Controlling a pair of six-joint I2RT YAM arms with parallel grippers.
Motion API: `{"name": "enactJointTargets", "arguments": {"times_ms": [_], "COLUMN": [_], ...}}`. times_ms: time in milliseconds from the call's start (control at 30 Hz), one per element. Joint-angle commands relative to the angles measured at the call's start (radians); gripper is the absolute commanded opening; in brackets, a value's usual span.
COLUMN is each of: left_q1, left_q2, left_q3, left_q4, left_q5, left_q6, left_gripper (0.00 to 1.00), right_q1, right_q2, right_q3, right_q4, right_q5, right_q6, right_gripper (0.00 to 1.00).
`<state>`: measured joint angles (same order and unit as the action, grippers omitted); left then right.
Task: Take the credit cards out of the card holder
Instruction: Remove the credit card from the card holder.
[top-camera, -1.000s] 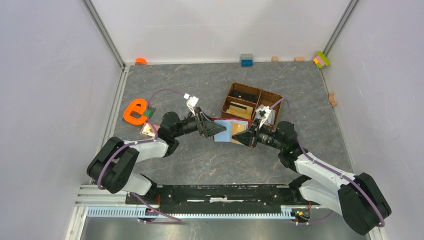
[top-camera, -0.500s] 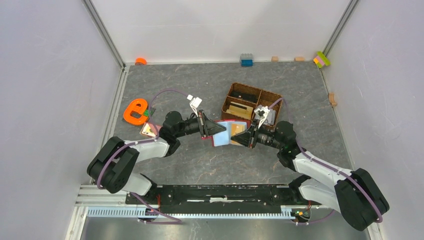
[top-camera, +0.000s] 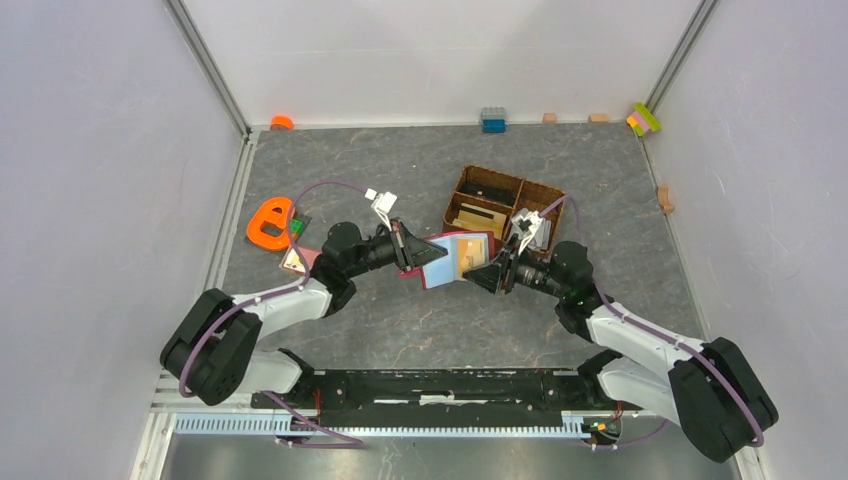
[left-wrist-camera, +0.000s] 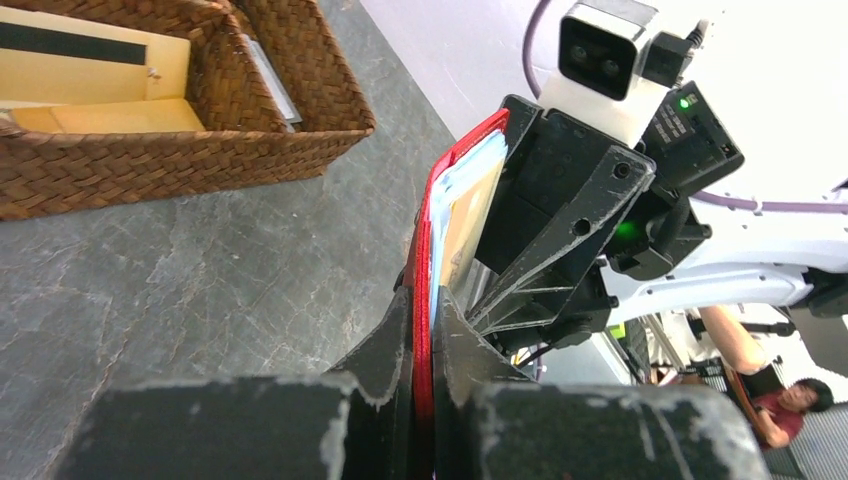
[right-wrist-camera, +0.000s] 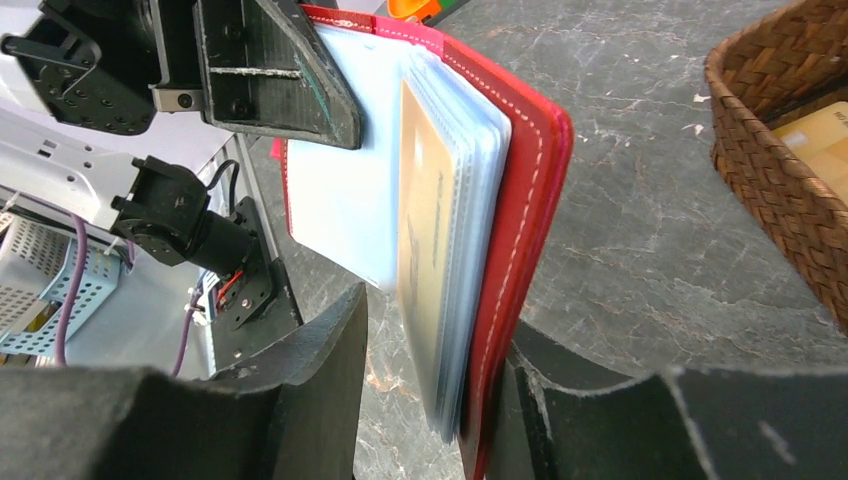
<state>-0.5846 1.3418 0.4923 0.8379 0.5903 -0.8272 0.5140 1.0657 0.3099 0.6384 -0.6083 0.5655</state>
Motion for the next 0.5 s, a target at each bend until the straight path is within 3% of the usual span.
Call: {"name": "enactJointTargets", "arguments": {"times_ms": [0, 200, 467], "left_q1": [0.003, 0.003, 0.003], "left_q2": [-0.044, -0.056, -0.07], "left_q3": [0.0, 0.004, 0.003], "left_q4": [-0.042, -0.081, -0.097], "left_q5": [-0.072, -0.091, -0.106], "left_q6": [0.032, 0.055, 0.066], "left_gripper": [0.02, 0.02, 0.02], "right_q1": [-0.021, -0.05, -0.055], "right_q2": [-0.028, -0.067, -0.051], "right_q3": [-0.008, -0.032, -0.043], "right_q4": [0.014, 0.026, 0.08], "right_q5": [0.028, 0.04, -0.003], "right_q6": [-0.013, 0.002, 0.031], "right_gripper": [0.46, 0.44, 0.3]}}
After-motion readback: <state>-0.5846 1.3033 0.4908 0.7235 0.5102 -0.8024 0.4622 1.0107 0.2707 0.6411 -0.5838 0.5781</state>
